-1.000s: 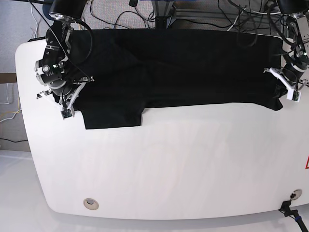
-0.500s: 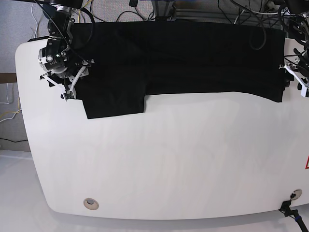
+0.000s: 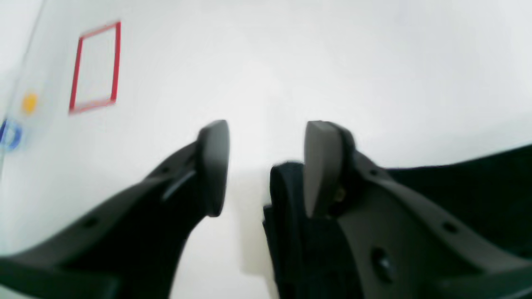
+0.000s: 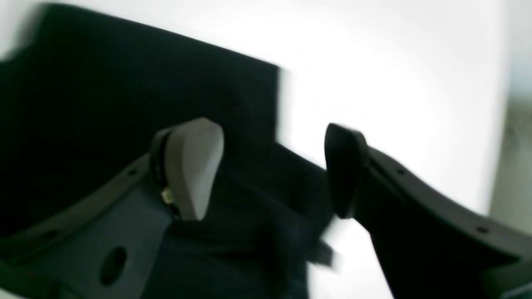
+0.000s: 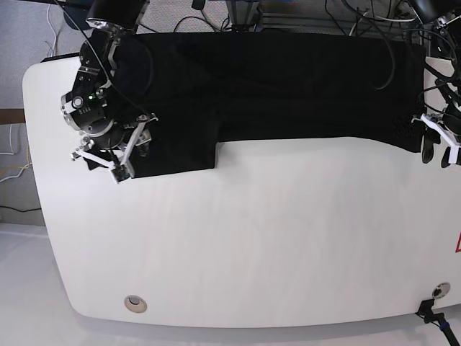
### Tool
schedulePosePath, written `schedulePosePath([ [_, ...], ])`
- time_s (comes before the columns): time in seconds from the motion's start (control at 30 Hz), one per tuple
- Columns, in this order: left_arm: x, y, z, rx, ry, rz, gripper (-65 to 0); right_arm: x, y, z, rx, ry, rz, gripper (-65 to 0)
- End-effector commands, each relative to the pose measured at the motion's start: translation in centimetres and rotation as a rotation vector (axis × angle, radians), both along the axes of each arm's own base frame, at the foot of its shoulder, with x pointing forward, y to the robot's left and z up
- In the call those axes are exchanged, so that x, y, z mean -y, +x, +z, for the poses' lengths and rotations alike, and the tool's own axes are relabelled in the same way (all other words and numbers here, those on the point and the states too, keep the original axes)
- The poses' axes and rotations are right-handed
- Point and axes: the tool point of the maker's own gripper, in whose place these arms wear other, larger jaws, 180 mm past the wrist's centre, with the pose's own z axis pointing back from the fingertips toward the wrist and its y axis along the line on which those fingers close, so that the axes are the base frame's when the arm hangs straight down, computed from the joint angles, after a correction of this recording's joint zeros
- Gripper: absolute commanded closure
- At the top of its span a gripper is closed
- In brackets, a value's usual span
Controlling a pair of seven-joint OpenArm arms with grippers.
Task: Fold the T-shirt properly
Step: 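Lift the hem and fold it over toward the collar with both grippers, then release the hem and reposition both grippers over the folded shirt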
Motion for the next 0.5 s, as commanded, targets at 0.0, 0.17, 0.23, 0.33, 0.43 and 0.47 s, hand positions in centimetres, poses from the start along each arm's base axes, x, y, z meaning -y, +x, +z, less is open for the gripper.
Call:
schedulePosePath([
  [0.0, 3.0, 0.8, 0.7, 0.038, -0.012, -0.075, -23.1, -1.3, 0.5, 0.8, 0.037, 0.022, 0.03, -40.6],
  [0.17, 4.7, -2.7, -2.2, -0.086, -0.013, -0.093, -22.8, -3.1, -2.5, -2.0, -0.052, 0.078, 0.022, -40.0],
  [0.23, 4.8, -4.1, -3.0, -0.121, -0.014, -0.094, -22.4, -3.2, -3.9, -3.0, -0.091, 0.081, 0.02, -31.4],
  [0.33, 4.7, -5.8, -4.2, -0.175, -0.013, -0.093, -7.1, -3.2, -5.8, -4.3, -0.143, 0.083, 0.018, -3.9],
  [0.43, 4.6, -7.0, -5.0, -0.212, -0.014, -0.09, 0.0, -3.0, -6.8, -5.0, -0.17, 0.079, 0.018, 0.0],
  [0.47, 4.5, -7.3, -5.5, -0.228, -0.02, -0.085, 0.0, -3.0, -6.9, -5.1, -0.173, 0.079, 0.018, 0.0],
])
